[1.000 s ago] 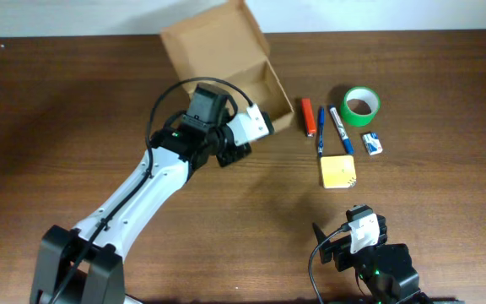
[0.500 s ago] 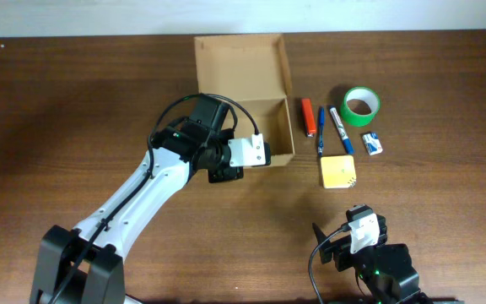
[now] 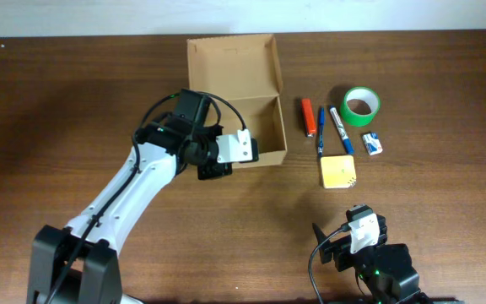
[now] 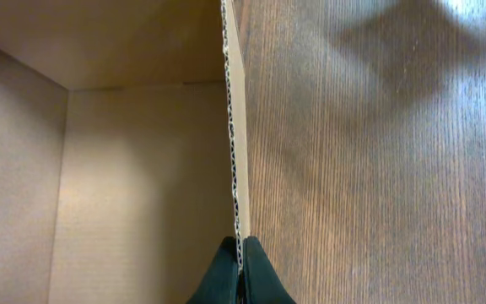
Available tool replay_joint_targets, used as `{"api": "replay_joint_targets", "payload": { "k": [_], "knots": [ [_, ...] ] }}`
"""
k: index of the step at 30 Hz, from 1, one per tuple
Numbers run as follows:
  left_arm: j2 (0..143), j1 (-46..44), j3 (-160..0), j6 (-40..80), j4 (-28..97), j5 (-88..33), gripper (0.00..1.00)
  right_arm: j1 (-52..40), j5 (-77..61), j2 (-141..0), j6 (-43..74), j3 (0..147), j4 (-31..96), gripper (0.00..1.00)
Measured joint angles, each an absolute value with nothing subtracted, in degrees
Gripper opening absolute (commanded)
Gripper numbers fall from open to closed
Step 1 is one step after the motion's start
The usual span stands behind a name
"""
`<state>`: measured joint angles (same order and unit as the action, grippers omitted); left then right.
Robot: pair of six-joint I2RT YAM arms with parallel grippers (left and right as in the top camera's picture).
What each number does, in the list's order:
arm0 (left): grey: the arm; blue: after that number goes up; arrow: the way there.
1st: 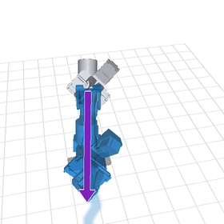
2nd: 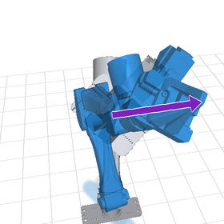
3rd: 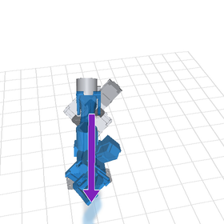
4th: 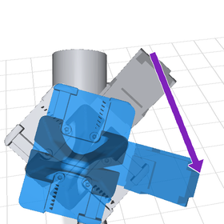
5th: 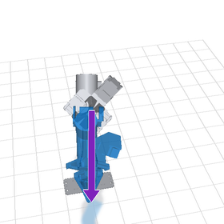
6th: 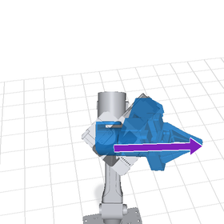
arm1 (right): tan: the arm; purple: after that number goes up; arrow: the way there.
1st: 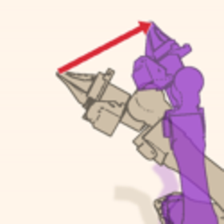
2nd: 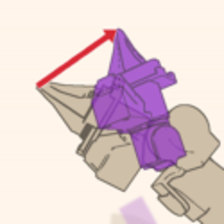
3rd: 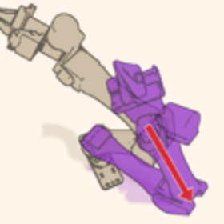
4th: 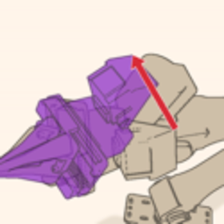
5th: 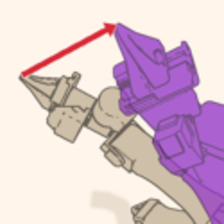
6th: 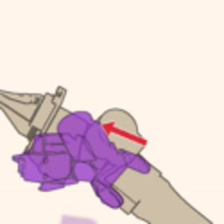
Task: Pack container
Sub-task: 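Drag the box with the left gripper rightward toward the table center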
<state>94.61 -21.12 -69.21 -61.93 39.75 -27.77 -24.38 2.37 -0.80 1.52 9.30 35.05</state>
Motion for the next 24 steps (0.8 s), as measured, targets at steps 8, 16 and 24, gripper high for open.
{"api": "replay_joint_targets", "payload": {
  "k": [8,16,24],
  "knots": [
    [95.37,-20.93,-69.21,-65.21,41.5,-30.72,0.02,-24.38,2.37,-0.8,1.54,9.3,35.05,0.99],
    [95.37,-20.93,-69.21,-67.11,42.57,-31.35,0.02,-24.38,2.37,-0.8,1.5,9.3,35.05,0.99],
    [97.93,-20.93,-69.21,-67.57,43.7,-31.27,0.02,-24.38,2.37,-0.8,1.5,9.3,35.05,0.99]
  ]
}}
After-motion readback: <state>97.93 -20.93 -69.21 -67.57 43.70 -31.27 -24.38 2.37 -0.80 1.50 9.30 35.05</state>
